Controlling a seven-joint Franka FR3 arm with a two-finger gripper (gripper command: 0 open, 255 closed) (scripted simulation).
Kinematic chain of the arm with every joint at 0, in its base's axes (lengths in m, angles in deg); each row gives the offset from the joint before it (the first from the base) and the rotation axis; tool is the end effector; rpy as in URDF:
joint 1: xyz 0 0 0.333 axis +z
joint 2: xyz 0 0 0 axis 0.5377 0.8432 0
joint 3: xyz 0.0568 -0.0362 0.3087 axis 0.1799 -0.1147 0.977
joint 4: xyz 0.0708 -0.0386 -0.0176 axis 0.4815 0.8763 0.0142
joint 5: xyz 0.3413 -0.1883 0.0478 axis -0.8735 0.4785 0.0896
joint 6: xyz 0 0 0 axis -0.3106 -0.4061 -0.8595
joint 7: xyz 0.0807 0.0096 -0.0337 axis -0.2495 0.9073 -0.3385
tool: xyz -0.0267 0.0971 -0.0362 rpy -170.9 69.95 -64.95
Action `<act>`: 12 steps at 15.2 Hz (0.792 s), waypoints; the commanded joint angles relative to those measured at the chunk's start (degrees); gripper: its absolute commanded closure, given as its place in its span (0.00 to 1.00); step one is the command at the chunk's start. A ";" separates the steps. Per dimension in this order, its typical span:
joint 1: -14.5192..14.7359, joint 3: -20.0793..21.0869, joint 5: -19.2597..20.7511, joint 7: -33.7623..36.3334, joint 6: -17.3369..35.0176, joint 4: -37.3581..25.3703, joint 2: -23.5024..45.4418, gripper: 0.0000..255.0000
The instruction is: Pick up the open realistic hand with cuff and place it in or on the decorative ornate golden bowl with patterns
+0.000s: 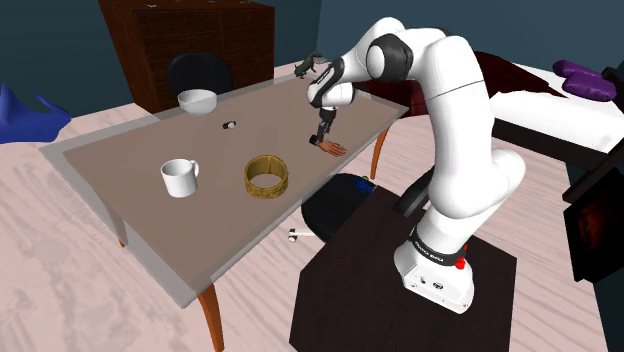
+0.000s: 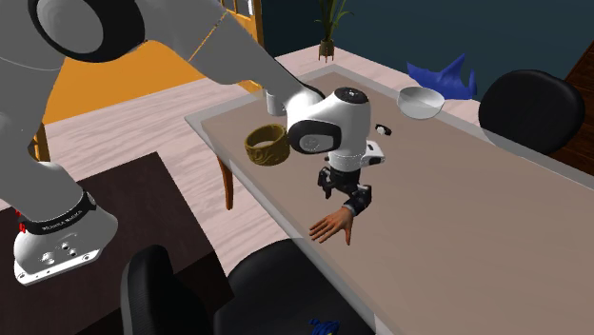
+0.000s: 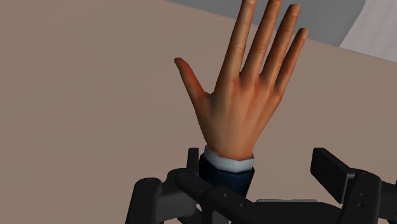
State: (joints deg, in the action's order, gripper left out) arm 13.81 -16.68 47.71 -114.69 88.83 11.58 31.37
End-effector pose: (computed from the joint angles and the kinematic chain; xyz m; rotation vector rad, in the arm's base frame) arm 0.5975 -0.3455 0.1808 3.0512 0.4238 0.0484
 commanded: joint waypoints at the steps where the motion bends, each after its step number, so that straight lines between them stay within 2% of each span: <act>1: -0.90 0.36 -0.28 -0.56 -0.22 -2.86 2.48 0.00; 7: -1.56 1.05 -0.85 -0.84 1.87 -4.71 6.38 0.00; 12: -1.62 1.12 -0.89 -0.86 2.06 -4.91 6.77 0.00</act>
State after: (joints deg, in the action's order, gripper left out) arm 12.21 -15.57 46.82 -115.55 90.89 6.75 38.07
